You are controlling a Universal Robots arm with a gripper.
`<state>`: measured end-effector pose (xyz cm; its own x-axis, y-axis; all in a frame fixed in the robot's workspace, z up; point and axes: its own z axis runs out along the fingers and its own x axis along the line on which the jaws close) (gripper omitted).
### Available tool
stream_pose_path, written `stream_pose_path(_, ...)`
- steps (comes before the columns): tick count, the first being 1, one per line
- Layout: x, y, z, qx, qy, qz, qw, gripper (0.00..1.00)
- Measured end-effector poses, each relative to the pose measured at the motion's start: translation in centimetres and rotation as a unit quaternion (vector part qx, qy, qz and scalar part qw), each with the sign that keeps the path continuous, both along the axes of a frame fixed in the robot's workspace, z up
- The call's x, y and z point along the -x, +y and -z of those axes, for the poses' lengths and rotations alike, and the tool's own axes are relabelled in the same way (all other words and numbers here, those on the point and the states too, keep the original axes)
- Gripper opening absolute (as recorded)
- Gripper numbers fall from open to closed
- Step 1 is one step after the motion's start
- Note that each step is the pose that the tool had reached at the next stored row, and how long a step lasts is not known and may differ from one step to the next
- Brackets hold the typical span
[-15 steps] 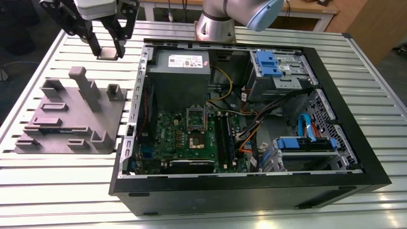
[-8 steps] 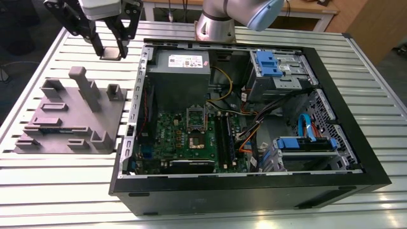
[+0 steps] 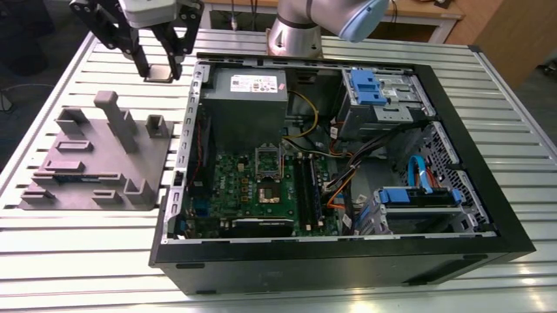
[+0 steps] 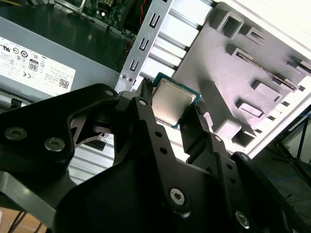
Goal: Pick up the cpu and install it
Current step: 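Pick up the cpu and move it towards the insertion slot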
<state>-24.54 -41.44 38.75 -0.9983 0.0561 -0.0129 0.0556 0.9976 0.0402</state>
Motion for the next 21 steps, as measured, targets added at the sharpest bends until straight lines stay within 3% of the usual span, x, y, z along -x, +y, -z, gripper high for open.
stream_pose_path(21,-1.58,0.0,0.0,0.0,0.0,0.003,1.0,0.47)
